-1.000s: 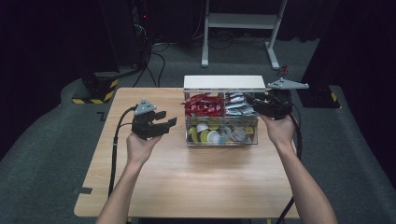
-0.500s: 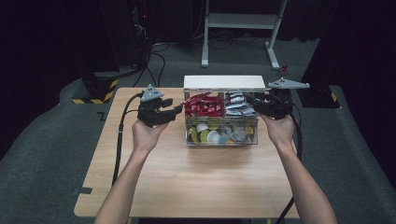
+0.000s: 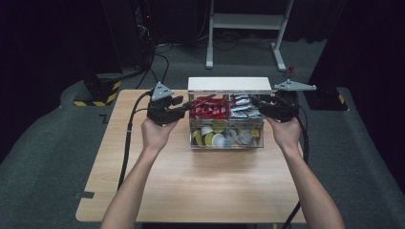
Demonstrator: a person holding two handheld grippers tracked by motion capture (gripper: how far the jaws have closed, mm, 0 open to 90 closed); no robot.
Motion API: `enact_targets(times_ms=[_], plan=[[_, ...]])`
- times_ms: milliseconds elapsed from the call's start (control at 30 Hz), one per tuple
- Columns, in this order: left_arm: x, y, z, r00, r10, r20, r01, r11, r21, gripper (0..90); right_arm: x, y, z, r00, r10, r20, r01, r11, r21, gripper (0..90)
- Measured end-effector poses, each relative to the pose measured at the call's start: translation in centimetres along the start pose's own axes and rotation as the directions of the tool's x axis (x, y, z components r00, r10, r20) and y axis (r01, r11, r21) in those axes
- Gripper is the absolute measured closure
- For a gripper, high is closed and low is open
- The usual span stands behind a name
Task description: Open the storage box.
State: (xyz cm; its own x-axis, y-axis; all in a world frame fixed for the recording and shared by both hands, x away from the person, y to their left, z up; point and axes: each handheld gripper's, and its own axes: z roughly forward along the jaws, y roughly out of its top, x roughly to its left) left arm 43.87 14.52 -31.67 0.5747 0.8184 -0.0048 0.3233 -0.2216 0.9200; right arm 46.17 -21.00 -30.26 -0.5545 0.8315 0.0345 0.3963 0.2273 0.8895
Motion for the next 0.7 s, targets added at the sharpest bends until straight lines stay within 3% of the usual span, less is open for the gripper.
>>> enact_targets(times_ms=[133,267,700], plan=[[-0.5,-0.3,1.2,0.9982,0.044,-0.040,-0.042,0.9981,0.045,65.0,0.0,-0.1,0.2,1.0000,-0.004,0.001,0.004,1.000,0.000,58.6],[-0.2,-0.1,1.2,0.9996,0.012,-0.025,-0.011,0.9996,0.028,66.1,0.0,-0.1,0.1,1.0000,-0.001,0.000,0.001,1.000,0.001,58.5],[-0.4,0.4,2.2,0.9992,0.026,-0.032,-0.024,0.9981,0.057,71.9,0.1,-0.1,0.4,1.0000,-0.004,0.003,0.004,1.000,0.004,58.5]])
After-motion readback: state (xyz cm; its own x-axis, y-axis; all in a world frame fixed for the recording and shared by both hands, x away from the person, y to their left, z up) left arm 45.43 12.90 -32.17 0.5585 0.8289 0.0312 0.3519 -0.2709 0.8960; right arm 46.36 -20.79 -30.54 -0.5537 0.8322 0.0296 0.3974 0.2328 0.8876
